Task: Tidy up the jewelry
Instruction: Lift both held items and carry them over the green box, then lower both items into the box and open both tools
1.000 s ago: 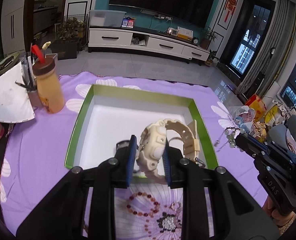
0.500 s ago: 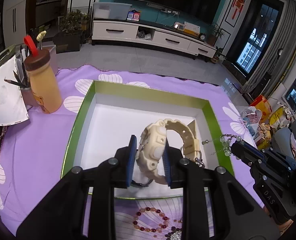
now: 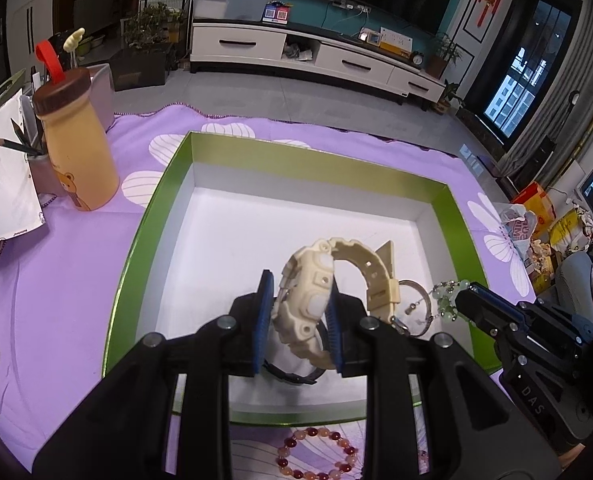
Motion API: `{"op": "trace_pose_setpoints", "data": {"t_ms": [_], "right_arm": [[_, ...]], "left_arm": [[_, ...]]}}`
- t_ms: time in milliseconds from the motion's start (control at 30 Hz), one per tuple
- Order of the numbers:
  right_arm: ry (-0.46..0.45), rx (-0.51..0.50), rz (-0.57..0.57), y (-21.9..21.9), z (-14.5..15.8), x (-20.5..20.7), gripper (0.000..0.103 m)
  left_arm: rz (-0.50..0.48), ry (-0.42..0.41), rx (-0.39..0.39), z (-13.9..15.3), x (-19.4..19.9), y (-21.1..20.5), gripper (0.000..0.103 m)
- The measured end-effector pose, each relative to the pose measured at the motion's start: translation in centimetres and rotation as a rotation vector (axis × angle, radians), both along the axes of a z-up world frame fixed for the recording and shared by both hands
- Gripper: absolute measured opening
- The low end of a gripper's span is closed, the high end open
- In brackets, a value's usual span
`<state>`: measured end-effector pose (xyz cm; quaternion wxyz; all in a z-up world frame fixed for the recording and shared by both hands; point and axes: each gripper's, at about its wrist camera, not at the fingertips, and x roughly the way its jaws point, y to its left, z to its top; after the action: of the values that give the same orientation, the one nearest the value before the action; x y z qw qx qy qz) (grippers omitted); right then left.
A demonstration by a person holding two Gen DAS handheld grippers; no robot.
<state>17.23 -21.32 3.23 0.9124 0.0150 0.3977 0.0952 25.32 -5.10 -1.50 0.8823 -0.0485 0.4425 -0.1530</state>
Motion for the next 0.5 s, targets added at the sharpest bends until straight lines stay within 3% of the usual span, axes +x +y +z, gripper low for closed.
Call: {"op": "trace_pose_setpoints", "data": {"t_ms": [133,233,333,400,467,500], "right_arm": [[0.014,0.004,-0.016,-0.2,-0.4,0.4,0.006],[0.012,0.010,-0.027,-0.3,-0.4,0.3,0.019],[0.007,0.027,-0.035,-0.7,-0.3,0.2,0.020],[0.002,0.028,-0.038,-0.9,-0.1,0.1,0.020],[-0.004,0.033,-0.040,-1.0,0.2,-0.2,0.021],[-0.007,0.035,-0.042,-1.1,0.4,-0.3,0.022]], "left_arm": [[0.003,0.009,0.001,-0.5,0.2,-0.2,0.025],[0.005,0.011,-0.005,-0.5,0.2,-0.5,0.029],[0.008,-0.005,-0.009,-0.2,0.0,-0.6,0.030],[0.010,-0.014,-0.018,0.2,-0.2,-0.5,0.039],[0.012,-0.028,-0.030,0.7,-0.5,-0.3,0.054],[0.014,-0.033,-0.033,0.9,-0.6,-0.2,0.056]]}}
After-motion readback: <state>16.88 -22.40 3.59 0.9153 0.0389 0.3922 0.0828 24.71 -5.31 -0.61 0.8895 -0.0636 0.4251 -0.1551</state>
